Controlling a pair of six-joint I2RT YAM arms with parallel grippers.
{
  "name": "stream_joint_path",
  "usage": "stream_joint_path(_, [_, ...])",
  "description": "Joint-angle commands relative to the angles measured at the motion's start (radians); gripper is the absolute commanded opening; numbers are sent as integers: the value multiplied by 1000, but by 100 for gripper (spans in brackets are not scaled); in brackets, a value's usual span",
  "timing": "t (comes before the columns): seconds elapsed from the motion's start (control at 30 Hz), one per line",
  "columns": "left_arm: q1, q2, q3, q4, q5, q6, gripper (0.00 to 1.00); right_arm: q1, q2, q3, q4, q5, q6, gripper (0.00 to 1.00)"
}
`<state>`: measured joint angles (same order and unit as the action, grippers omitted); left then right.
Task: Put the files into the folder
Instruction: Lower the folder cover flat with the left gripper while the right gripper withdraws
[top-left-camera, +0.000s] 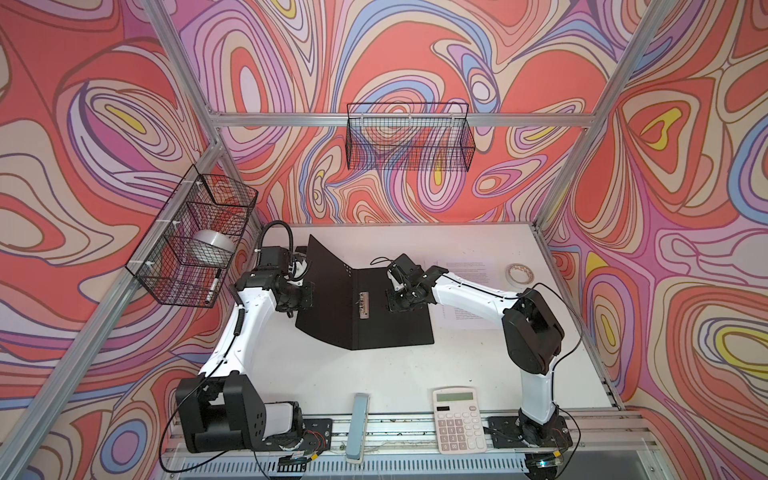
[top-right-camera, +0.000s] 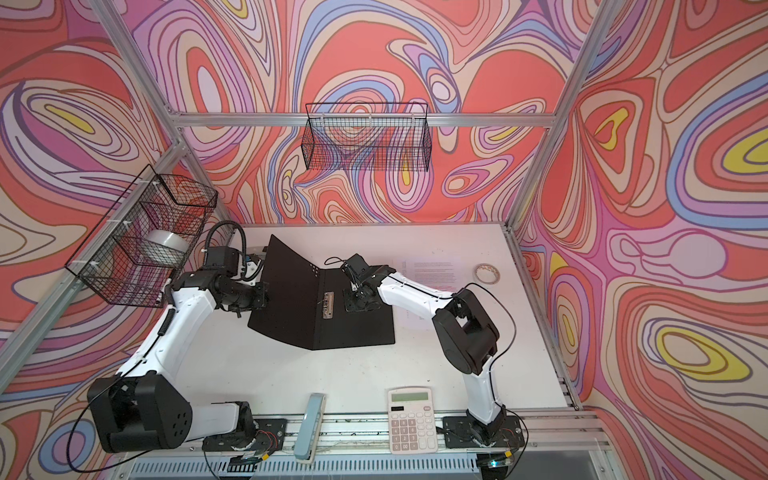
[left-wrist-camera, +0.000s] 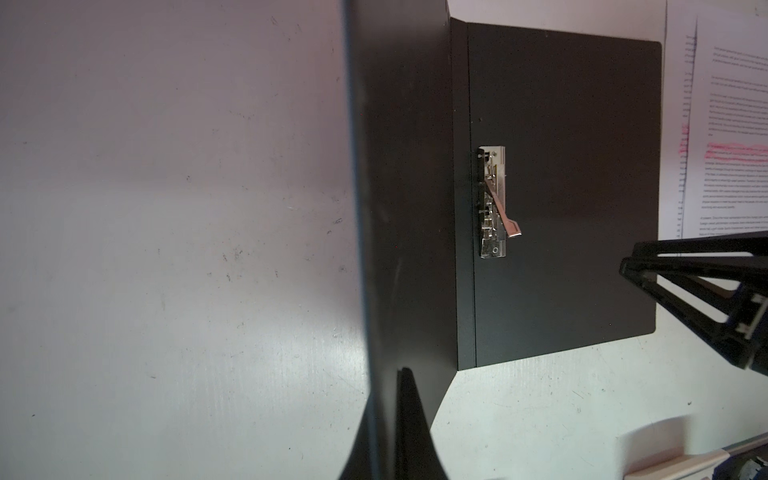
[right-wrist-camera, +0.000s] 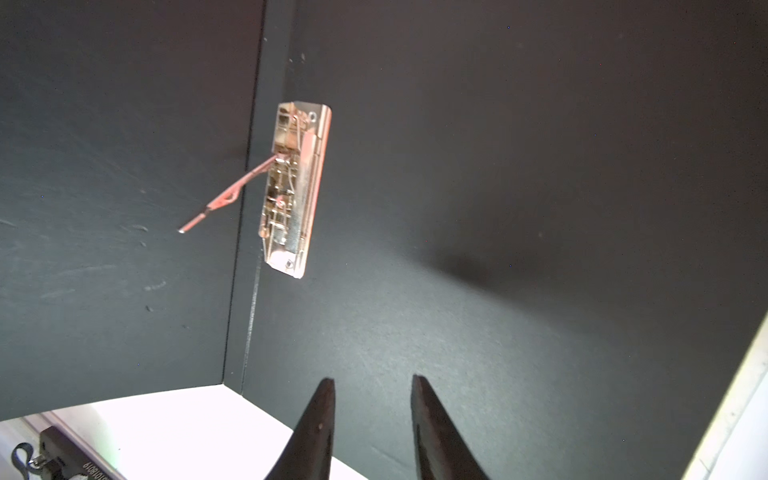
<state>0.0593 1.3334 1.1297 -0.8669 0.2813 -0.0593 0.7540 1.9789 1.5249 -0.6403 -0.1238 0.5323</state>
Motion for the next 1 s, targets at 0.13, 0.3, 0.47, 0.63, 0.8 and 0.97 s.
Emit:
stream_joint_path(0.13, [16,33,-36,-43,-46,57,19,-8,65,-6,21,17,-6,33])
stream_joint_path(0.3, [20,43,-35,-48,-50,54,26,-10,90,-6,32,6,-4,33])
stream_joint_path(0.47, [29,47,-34,-53,-95,54,30,-12,104,-6,37,1,-5,33])
stream_joint_path(0.63, [58,53,-34,-62,-135,52,38,-16,120,-10,45,-11,-4,33])
stream_joint_path(0.8, [86,64,-37,-66,-155,50,48,-15,129,-17,59,-26,1,33])
stream_joint_path(0.97, [102,75,-37,-67,-152,57,62,-15,132,-26,67,-30,3,32])
